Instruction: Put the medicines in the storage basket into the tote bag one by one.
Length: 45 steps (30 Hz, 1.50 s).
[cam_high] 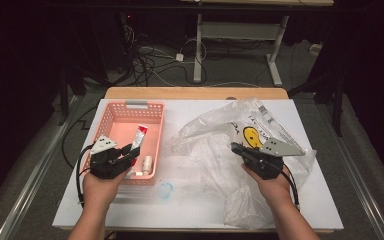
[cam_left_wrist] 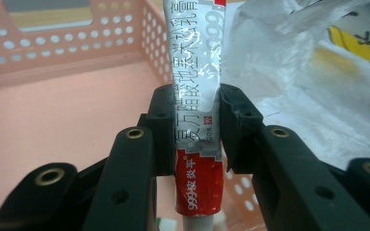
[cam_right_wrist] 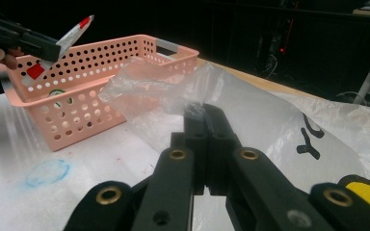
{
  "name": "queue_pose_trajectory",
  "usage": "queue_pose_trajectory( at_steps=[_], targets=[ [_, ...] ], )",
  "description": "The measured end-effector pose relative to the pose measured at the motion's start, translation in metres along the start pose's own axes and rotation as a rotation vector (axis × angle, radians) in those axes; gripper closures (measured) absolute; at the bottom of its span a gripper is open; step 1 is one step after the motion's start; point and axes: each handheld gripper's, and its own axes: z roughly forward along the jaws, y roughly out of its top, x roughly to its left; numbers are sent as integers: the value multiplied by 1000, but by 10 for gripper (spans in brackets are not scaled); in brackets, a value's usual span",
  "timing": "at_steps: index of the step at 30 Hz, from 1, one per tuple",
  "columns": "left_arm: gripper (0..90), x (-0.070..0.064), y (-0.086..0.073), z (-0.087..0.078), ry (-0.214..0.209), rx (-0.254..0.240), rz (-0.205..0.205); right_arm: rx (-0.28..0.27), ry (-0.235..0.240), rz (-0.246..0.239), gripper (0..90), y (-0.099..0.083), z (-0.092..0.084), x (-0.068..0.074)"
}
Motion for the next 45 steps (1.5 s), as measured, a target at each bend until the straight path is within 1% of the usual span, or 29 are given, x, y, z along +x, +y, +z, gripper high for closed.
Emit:
queue_pose_trajectory(
  at_steps=[6,8,10,13,17,19,22,25,27,30,32,35,43,45],
  targets=[
    [677,-18,6,-4,-24,-21,41,-3,-2,8,900,0,-1,-2],
    [677,-24,7,-5,-45,-29,48,-5,-1,10,900,0,-1,-2],
    [677,-30,9,-7,-54,-39,59,-7,1,12,900,0,-2,-3],
    [677,-37,10,-8,-80,-54,64,-9,5,14,900,0,-2,-2],
    [677,-44,9,-7,-110,-55,74,-12,8,15,900,1,-2,-2],
    [677,-50,9,-5,-119,-51,89,-11,8,14,900,1,-2,-2],
    [677,-58,8,-2,-146,-43,107,-13,4,13,900,2,-3,-2],
    [677,-66,7,3,-178,-39,118,-13,2,14,900,2,-3,-2],
    [677,-70,5,7,-202,-31,118,-13,0,18,900,1,-3,-2],
    [677,-76,3,12,-220,-22,123,-14,-2,21,900,1,-3,-3],
    [677,-79,2,16,-224,-10,134,-15,-2,21,900,2,-4,-3],
    [677,-81,-1,20,-231,7,137,-20,-4,20,900,2,-4,-4],
    [677,-92,-7,31,-251,41,165,-27,-4,33,900,3,-5,-4],
    [677,-93,-8,34,-258,48,170,-30,-4,26,900,3,-5,-4]
  ],
)
